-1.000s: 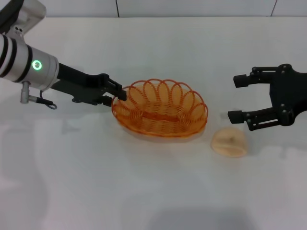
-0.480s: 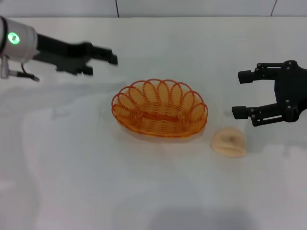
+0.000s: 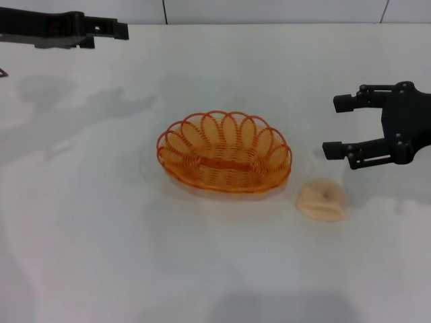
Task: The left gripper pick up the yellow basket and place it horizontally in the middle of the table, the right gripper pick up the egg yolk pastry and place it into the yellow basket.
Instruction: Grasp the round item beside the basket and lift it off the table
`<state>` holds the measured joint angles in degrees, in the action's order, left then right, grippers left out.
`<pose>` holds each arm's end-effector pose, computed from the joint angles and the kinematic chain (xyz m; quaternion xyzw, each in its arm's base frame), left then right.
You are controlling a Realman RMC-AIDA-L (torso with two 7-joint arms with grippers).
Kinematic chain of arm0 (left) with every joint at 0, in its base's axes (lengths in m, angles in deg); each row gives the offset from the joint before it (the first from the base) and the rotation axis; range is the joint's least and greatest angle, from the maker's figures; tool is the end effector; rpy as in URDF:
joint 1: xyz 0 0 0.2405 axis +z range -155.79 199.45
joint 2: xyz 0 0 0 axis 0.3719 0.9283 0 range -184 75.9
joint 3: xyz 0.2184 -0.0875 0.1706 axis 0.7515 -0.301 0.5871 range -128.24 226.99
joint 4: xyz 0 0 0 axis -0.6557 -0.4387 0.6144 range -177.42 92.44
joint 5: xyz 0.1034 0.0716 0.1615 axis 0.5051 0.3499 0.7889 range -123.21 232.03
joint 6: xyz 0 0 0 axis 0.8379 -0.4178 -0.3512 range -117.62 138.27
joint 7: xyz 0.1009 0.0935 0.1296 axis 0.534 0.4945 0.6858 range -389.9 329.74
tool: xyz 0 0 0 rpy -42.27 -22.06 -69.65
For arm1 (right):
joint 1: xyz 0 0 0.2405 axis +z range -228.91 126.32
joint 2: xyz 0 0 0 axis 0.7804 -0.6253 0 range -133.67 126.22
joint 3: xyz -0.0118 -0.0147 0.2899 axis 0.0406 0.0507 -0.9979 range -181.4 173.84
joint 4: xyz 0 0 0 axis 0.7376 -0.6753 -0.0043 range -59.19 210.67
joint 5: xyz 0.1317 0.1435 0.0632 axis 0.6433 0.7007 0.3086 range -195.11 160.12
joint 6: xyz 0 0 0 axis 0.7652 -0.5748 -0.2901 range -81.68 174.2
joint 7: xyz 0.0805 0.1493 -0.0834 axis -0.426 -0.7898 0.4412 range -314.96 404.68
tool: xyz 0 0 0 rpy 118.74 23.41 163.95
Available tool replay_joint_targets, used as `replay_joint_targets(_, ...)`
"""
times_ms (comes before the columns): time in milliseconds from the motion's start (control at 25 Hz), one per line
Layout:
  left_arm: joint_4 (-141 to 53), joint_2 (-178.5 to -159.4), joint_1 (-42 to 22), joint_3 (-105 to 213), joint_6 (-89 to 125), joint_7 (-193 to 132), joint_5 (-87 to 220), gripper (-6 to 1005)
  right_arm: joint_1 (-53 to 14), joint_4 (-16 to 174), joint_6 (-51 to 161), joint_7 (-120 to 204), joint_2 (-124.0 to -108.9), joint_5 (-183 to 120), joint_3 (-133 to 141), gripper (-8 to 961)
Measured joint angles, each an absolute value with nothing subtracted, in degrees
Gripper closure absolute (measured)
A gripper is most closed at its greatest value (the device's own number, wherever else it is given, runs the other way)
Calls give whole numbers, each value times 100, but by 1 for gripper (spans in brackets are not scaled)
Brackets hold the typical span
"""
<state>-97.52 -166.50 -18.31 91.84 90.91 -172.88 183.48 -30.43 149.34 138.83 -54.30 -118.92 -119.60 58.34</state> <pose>-0.2437 0.4563 0.0366 -0.8100 -0.5233 -0.1607 0.2103 0.2061 0.3386 0.0043 -0.9701 0.1058 0.1847 0.1165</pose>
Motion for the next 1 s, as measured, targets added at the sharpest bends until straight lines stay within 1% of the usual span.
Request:
replay_joint_targets(80,-9890,-16641,-1696,9180,9236,-16921,18111,109,-3040,14928,13834,-5482,-11893,-11970,5852,99)
replay_joint_targets(480,-10761,-16470,-1049,9176,10923,-15607,17726,109,-2861,14985,13360,-6211,-11897,-12448,6395,99)
replay_joint_targets(760,-10833,-16381,-958,9174,11861,-15379,17768,109,-2605,14994,13156,-6793,-11904,-13083,6794,99)
replay_joint_targets(1000,-10868,-16389,-897,9174,12094,-15392,17795,109,-2450,15041,13219,-7187,-11904,-13448,6912,99)
